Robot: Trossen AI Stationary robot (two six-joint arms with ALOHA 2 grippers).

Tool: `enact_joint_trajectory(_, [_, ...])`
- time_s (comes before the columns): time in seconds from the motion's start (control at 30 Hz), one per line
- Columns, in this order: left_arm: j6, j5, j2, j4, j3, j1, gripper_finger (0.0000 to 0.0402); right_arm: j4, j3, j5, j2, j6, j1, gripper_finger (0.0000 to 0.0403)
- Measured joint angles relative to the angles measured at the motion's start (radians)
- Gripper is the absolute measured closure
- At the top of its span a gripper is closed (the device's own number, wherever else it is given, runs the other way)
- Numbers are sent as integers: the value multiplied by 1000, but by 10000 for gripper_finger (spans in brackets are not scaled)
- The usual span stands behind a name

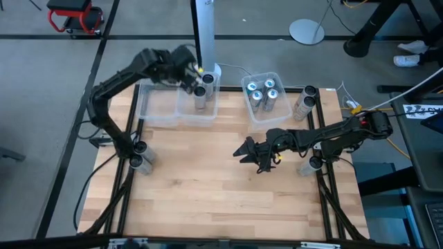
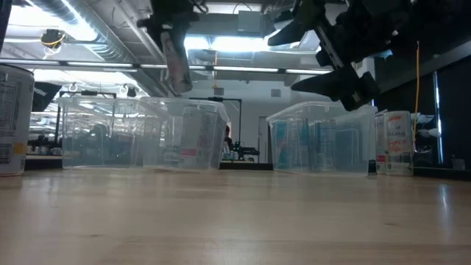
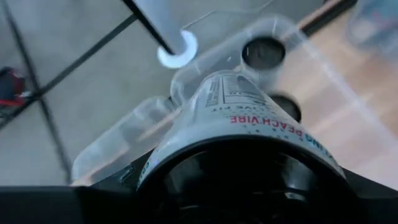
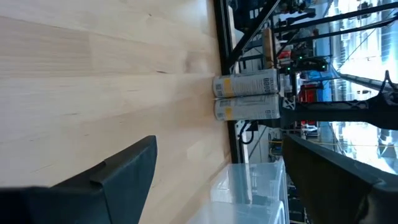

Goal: Sort soda cans
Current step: Put the bottom left white-pink soda can into the top center transparent bin

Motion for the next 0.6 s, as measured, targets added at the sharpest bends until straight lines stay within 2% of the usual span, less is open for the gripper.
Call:
enact_joint_trajectory(0.1, [67,66,17,72,0,79,156,0,0,0,1,0,0,61])
enact_joint_trajectory(0.27, [123,139,84,77,0,168,156,4,0,0,1,-13,-1,61])
enact_joint_trajectory(0.37, [155,179,123,80,0,187,156,4,0,18,1,-34,-1,61])
enact_joint_trajectory(0.6, [209,203,226,90,-1,207,156,4,0,65,0,-72,-1,61])
